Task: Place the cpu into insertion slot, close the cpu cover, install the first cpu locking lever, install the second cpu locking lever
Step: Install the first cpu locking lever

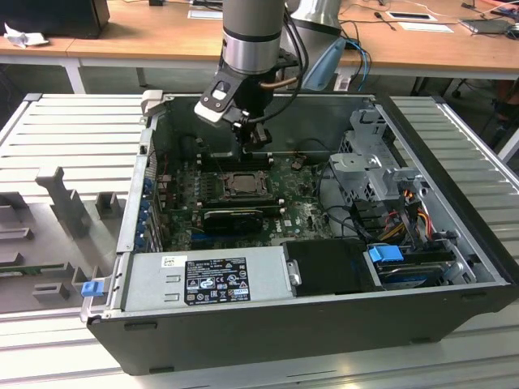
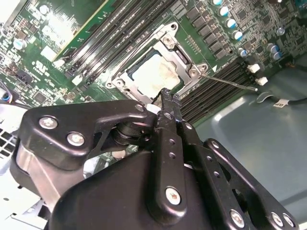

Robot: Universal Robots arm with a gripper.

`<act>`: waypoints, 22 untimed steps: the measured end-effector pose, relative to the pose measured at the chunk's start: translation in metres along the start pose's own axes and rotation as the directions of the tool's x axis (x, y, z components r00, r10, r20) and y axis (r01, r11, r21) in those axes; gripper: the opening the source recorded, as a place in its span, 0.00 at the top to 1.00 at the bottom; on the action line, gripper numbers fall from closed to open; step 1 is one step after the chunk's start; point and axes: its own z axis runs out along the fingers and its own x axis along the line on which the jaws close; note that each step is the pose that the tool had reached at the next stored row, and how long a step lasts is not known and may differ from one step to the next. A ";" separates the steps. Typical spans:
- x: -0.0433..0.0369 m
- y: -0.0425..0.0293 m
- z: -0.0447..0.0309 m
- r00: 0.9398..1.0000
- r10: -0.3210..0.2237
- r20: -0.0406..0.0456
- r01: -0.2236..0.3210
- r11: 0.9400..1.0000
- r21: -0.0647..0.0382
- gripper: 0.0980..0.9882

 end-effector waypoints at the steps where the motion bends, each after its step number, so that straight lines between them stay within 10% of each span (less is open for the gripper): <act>1: 0.0000 0.0000 0.0000 1.000 -0.005 0.000 0.005 1.000 0.000 0.99; 11: 0.0000 0.0000 0.0000 0.996 -0.093 -0.001 0.093 0.996 0.003 0.99; 22: -0.0008 -0.0002 0.0001 0.955 -0.298 -0.006 0.298 0.955 0.009 0.99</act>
